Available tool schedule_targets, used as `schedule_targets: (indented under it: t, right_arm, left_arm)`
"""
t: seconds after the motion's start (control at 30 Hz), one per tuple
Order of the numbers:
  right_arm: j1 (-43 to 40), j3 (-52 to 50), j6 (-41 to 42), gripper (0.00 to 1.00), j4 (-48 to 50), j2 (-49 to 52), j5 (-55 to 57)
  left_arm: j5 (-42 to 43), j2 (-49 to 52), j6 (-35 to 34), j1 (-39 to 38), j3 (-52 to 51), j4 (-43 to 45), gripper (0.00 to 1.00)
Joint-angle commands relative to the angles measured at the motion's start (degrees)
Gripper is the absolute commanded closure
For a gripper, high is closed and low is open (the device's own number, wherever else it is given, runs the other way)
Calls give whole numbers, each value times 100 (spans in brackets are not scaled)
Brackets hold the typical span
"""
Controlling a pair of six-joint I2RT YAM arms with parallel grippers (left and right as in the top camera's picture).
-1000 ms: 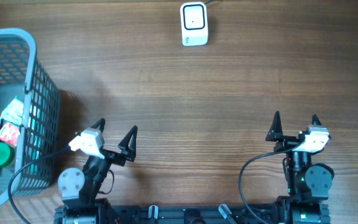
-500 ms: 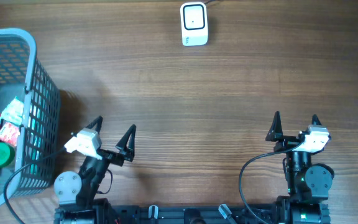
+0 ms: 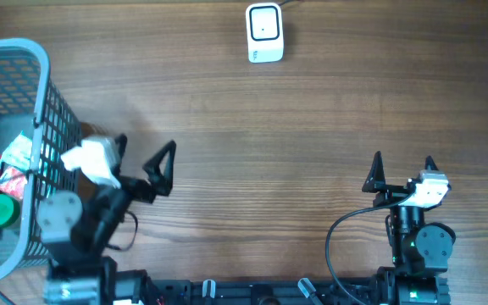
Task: Scan the item barcode
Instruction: 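Reach the left gripper down into the grey basket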
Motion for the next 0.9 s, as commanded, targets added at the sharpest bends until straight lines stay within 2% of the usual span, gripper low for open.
schedule_targets:
  t: [0.0,0.1,0.17,0.3,0.43,0.73,0.87]
  right_arm:
    - [-35,-4,-55,0,17,-20,-50]
    - [-35,-4,-55,0,17,-20,-52]
    - [-35,-4,-55,0,17,-20,-52]
    - [-35,-4,-55,0,17,-20,-52]
    - [-35,-4,-55,0,17,-20,-52]
    - [-35,-4,-55,0,17,-20,-52]
    - [-35,-4,-55,0,17,-20,-50]
  left_arm:
    - [-81,984,533,-20,1746,-938,0]
    - [-76,1639,1296,-22,3099,-1840,0]
    - [-17,1843,1300,-22,3523,-2122,0]
    - [544,1902,1309,-22,3626,-1904,0]
    - [330,1915,1250,-20,3626,-1598,0]
    - [-3390,2656,-1040,-7,3626,-1825,0]
    - [-3652,2992,-1163,205,3694,-1878,0]
